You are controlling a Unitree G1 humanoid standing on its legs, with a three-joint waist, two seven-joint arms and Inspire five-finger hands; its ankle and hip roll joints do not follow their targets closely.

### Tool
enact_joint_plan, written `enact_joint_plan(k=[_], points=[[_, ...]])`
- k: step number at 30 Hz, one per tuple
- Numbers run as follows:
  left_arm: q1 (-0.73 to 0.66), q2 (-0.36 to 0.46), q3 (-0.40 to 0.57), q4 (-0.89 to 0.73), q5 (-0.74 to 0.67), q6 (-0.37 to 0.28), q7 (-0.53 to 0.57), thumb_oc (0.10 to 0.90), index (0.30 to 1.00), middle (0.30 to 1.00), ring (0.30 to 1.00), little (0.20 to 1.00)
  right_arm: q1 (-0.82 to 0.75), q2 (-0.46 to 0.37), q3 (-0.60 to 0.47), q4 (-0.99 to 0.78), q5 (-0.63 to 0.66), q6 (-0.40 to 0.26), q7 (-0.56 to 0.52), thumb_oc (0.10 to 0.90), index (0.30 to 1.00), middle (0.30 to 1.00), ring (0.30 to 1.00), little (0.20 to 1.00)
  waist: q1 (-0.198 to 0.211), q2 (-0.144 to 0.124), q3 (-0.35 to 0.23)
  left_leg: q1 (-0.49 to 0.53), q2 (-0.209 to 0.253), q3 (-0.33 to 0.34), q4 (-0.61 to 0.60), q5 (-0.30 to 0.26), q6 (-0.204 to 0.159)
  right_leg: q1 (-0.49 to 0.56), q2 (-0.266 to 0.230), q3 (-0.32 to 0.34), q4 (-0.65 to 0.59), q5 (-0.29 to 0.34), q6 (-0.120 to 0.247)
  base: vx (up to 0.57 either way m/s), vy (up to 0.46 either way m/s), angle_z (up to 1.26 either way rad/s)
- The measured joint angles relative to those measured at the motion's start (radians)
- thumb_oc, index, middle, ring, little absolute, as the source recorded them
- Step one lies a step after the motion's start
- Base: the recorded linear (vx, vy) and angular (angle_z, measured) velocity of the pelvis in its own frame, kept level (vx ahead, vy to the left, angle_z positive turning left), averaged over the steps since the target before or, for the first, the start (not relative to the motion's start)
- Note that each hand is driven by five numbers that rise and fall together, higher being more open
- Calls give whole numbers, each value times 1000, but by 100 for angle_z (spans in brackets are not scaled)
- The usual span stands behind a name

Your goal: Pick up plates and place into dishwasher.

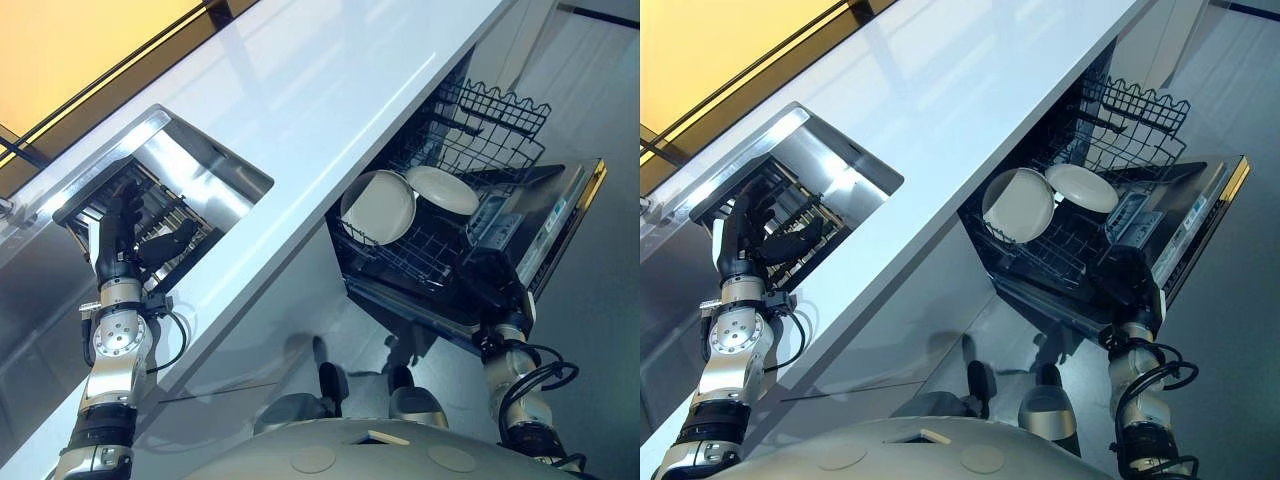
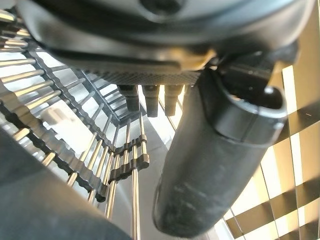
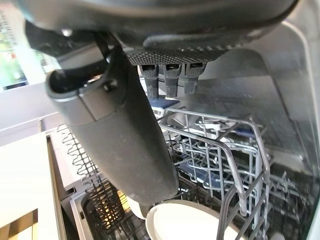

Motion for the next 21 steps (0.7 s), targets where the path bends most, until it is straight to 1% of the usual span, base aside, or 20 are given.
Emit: enact_joint_plan(k=[4, 8, 10, 11, 14, 17, 19, 21], points=[[-3, 0, -3, 2, -1, 7, -6, 800, 900, 900, 900, 900, -11, -12, -33, 24, 92, 2, 63, 800, 900, 900, 900, 900, 1, 1, 0, 0, -2, -11, 0, 4, 4, 12, -1, -16, -17, 3, -3, 35, 26, 8], [-11, 1, -5, 13, -9, 7, -6, 800, 900, 900, 900, 900, -58, -73, -53, 100, 149, 22, 145, 800, 900, 900, 900, 900, 7, 6, 2, 0, -1, -14, 1, 5, 3, 16, -1, -22, -19, 5, -7, 33, 43, 4], [-23, 1, -6, 31, -23, 8, -4, 800, 900, 900, 900, 900, -80, -92, -73, 126, 163, 45, 170, 800, 900, 900, 900, 900, 11, 10, 3, 0, -1, -16, 1, 5, 3, 17, -1, -24, -19, 5, -7, 27, 55, 3], [-25, 1, -7, 35, -26, 9, -3, 800, 900, 900, 900, 900, -98, -114, -78, 144, 189, 62, 186, 800, 900, 900, 900, 900, 13, 15, 6, -1, -1, -17, 1, 5, 3, 17, -1, -24, -19, 5, -7, 18, 63, 1], [-31, 1, -13, 39, -32, 9, 6, 800, 900, 900, 900, 900, -109, -145, -105, 162, 238, 107, 216, 800, 900, 900, 900, 900, 22, 19, 9, -3, -1, -24, 1, 6, 2, 17, 0, -29, -19, 5, -7, 4, 67, 4], [-45, 3, -15, 40, -49, 9, 15, 800, 900, 900, 900, 900, -115, -175, -118, 173, 314, 171, 254, 800, 900, 900, 900, 900, 22, 19, 14, -14, -1, -39, 1, 9, -1, 13, 0, -44, -19, 4, -6, -25, 61, 13], [-60, 9, -14, 40, -64, 9, 17, 800, 900, 900, 900, 900, -116, -201, -122, 181, 391, 216, 282, 800, 900, 900, 900, 900, 24, 15, 23, -23, 0, -45, 1, 14, -4, 6, 2, -51, -19, 4, -6, -9, 64, 10], [-70, 20, -14, 40, -70, 7, 19, 800, 900, 900, 900, 900, -117, -218, -124, 183, 465, 246, 297, 800, 900, 900, 900, 900, 26, 14, 31, -33, 2, -50, 1, 16, -7, -1, 5, -55, -19, 7, -9, 17, 79, 6]])
